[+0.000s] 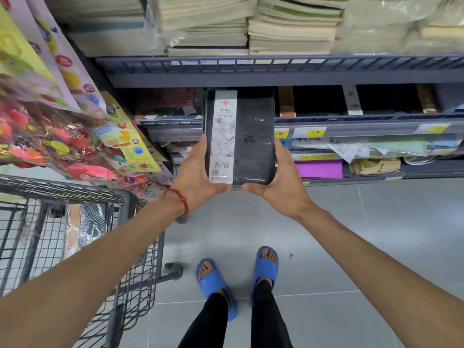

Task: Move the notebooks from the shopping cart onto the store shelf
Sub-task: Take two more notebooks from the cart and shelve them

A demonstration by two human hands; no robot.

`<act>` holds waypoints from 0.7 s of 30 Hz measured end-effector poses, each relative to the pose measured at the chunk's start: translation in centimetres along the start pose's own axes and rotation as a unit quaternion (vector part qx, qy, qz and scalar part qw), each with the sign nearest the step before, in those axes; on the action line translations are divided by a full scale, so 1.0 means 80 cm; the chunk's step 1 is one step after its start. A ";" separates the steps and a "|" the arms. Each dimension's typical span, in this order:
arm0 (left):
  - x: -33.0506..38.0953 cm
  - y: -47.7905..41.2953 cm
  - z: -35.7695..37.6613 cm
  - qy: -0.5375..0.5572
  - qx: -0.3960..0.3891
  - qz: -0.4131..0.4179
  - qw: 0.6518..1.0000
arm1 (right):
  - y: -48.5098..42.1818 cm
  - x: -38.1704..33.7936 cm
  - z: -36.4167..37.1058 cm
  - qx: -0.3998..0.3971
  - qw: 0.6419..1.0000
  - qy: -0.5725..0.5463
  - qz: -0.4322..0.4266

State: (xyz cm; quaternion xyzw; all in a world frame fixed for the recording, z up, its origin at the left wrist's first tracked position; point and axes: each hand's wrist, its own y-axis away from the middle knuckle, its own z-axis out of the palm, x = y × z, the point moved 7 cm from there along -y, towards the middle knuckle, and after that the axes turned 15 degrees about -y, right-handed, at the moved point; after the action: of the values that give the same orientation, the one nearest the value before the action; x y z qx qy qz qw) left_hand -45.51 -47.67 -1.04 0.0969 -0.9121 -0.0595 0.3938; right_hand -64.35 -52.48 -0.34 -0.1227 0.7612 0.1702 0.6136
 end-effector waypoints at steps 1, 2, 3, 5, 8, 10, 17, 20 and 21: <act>-0.004 0.000 0.000 0.002 0.016 -0.004 1.000 | -0.001 0.001 -0.002 0.010 1.000 -0.005 -0.003; -0.008 0.000 0.001 -0.010 0.032 -0.007 0.999 | -0.003 0.006 -0.004 0.018 1.000 -0.011 -0.003; -0.011 0.001 0.001 -0.036 0.051 -0.010 0.998 | -0.005 0.012 -0.006 0.025 1.000 -0.011 0.003; -0.013 0.002 -0.001 -0.083 0.093 -0.026 0.992 | -0.010 0.025 -0.010 0.042 0.999 0.008 0.015; -0.009 0.005 -0.003 -0.092 0.143 -0.040 0.985 | -0.015 0.035 -0.014 0.072 0.996 0.057 0.013; -0.013 0.003 -0.002 -0.093 0.158 -0.037 0.982 | -0.016 0.031 -0.014 0.092 0.993 0.079 0.003; -0.018 -0.028 -0.007 -0.071 0.159 -0.034 0.984 | -0.034 0.020 -0.013 0.133 0.987 0.094 -0.006; -0.025 -0.041 -0.006 -0.046 0.155 -0.039 0.986 | -0.045 0.012 -0.006 0.070 0.995 0.048 -0.046; -0.026 -0.045 -0.007 -0.042 0.162 -0.037 0.985 | -0.050 0.013 -0.005 0.053 0.997 0.038 -0.047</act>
State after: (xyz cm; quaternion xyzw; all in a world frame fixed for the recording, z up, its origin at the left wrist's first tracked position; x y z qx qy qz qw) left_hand -43.26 -50.74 -2.83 0.1903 -0.9212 0.0710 0.3318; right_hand -63.36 -56.25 -1.69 -0.1320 0.7855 0.0964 0.5969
